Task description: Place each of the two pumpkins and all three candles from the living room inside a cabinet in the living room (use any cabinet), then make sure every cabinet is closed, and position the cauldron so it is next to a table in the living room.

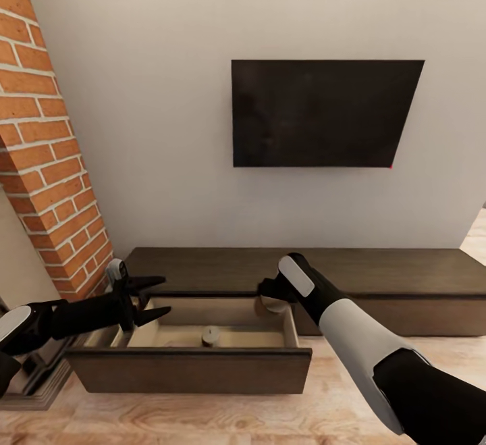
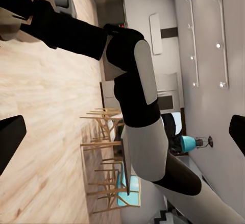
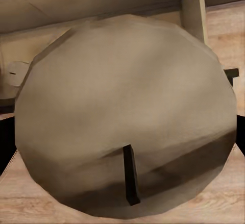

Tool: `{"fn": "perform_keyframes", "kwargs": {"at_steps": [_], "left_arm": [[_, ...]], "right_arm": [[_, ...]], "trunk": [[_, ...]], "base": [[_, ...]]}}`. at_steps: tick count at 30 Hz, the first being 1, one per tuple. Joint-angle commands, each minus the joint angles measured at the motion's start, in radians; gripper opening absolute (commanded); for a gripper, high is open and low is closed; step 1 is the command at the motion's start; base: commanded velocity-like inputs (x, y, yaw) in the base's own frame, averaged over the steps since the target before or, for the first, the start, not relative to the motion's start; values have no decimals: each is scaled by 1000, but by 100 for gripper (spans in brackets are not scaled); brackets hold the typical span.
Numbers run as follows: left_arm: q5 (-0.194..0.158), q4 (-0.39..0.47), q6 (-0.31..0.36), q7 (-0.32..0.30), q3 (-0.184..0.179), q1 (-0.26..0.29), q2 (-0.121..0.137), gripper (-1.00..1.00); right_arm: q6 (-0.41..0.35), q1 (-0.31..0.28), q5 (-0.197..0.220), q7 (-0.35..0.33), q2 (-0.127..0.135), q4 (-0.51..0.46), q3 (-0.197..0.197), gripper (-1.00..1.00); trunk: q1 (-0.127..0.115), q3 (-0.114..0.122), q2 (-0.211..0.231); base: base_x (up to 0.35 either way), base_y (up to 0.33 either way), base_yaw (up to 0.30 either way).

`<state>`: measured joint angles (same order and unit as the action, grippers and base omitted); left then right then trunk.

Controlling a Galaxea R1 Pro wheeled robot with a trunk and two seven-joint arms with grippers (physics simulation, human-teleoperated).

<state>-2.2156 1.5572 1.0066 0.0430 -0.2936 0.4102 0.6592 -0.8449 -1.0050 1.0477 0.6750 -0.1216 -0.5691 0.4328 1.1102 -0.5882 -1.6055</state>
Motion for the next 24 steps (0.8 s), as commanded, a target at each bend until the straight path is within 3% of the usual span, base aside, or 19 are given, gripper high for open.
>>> {"fn": "perform_keyframes", "kwargs": {"at_steps": [1,13,24], "left_arm": [[-8,0,1,5,-2,1,1,100],[-7,1,1,5,-2,1,0,100],[-6,15,1,4,-2,1,1,100]], "right_arm": [[1,-1,11,11,0,-1,4,-100],[32,-1,6,8,-2,60,6,-100],[37,-1,7,7,-3,64,10,-100]], "trunk": [[0,-1,-1],[0,-1,-1],[0,-1,-1]], "base": [[181,204,0],[193,119,0],[22,14,0]]}}
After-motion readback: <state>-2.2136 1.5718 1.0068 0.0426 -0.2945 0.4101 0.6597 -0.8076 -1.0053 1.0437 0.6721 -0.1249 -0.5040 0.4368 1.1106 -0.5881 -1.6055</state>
